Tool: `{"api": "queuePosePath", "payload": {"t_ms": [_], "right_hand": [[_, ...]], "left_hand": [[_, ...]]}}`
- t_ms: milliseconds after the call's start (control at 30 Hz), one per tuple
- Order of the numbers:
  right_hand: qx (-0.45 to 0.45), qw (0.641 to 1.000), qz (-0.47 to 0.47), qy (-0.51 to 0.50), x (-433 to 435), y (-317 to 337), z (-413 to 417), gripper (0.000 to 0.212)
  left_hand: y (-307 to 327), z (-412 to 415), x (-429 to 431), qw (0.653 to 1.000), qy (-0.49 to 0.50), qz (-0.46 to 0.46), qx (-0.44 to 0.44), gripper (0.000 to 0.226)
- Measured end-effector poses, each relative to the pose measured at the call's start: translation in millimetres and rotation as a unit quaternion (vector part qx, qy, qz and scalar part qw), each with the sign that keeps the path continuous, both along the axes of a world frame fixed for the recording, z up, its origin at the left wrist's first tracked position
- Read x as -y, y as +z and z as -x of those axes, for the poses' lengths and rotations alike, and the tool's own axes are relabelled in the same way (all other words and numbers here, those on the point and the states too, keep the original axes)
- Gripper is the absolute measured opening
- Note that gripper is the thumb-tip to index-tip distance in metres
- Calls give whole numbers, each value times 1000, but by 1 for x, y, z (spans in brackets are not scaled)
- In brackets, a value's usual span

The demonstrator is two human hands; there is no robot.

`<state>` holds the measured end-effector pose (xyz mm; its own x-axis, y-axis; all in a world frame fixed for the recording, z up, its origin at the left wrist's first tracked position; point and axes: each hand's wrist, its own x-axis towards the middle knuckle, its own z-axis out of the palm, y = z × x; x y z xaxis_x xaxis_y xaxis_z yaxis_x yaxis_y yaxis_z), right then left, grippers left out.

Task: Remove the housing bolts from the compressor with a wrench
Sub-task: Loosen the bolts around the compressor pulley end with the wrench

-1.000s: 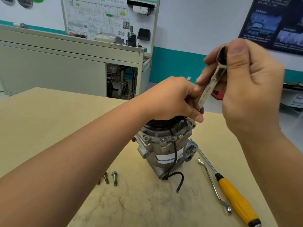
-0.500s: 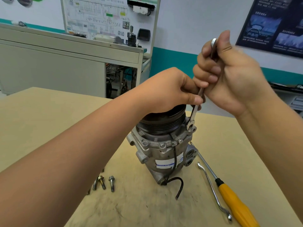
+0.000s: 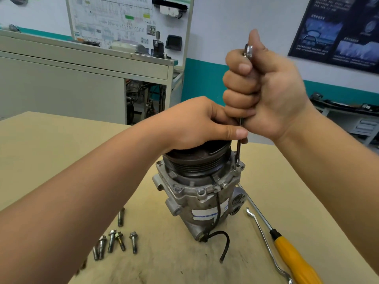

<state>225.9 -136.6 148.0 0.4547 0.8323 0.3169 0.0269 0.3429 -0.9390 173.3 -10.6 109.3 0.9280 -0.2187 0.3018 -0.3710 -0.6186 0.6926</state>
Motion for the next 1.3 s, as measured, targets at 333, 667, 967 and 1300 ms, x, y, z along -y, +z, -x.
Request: {"api": "queuePosePath", "payload": {"t_ms": [333, 667, 967, 1300], "right_hand": [[419, 801, 33, -427, 4, -7, 33, 12], [303, 887, 64, -344, -5, -7, 48, 32], [167, 964, 13, -206, 0, -17, 51, 47], [183, 963, -8, -198, 10, -9, 46, 58]], "left_hand": [[-2, 2, 3, 999, 4, -15, 32, 10], [-5, 7, 1, 999, 20, 15, 26, 13], [-2, 9, 1, 998, -28, -53, 4, 19], [1, 15, 6, 995, -74, -59, 12, 42]]}}
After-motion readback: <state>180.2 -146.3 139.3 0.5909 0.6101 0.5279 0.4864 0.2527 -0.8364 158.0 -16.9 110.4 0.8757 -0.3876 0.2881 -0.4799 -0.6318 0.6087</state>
